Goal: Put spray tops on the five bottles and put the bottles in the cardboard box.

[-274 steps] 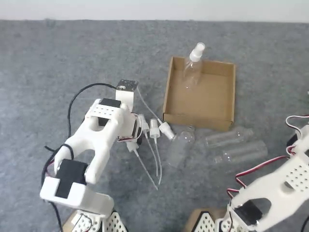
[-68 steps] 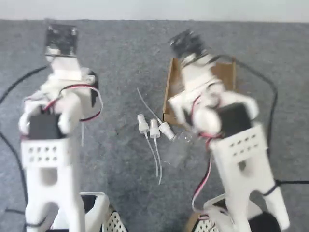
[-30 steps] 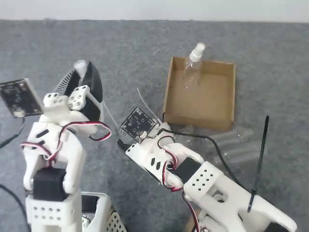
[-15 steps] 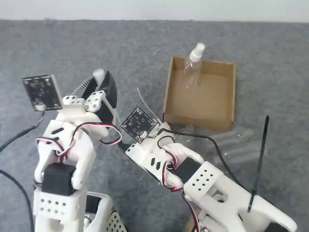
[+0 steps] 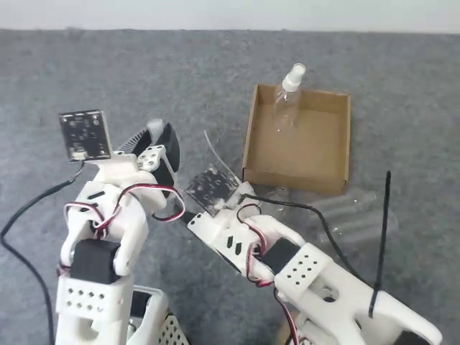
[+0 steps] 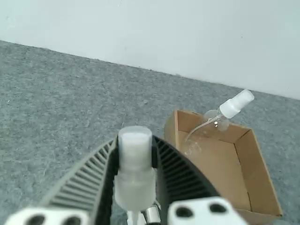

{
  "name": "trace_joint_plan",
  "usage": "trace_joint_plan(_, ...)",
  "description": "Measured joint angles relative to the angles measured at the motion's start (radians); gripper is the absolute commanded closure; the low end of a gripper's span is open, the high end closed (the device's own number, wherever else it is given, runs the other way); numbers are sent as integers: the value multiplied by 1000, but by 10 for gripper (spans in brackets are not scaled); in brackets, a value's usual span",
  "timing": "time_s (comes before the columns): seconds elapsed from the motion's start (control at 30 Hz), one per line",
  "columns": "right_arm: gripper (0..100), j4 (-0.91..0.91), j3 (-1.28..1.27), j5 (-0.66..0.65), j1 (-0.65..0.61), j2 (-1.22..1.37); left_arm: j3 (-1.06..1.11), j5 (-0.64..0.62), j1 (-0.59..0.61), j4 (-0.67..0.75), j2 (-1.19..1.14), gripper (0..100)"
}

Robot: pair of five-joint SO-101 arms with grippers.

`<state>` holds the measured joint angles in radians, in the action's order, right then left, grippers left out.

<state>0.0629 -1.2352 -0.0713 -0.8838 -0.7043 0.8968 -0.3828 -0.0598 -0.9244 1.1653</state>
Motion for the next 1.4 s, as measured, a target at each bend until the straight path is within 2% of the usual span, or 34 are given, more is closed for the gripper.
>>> trace_joint_plan(0.2,993,-215,-69,0,8,0,21,37,-6,-12,0,990)
trace_joint_plan(0.4,993,-245,-71,87,32,0,26,41,-8,-12,8,989)
trace_joint_plan(0.67,993,-245,-69,152,48,0,28,143,-84,-51,6,987)
trace_joint_plan(0.9,993,-247,-69,153,55,0,28,170,-87,-69,107,814)
trace_joint_plan(1.03,993,-247,-69,155,75,0,28,181,-78,-84,203,836)
trace_joint_plan(1.23,993,-247,-69,155,75,0,-28,193,34,-84,233,859)
trace_joint_plan(1.4,993,-247,-69,155,74,0,-43,196,46,-78,109,886)
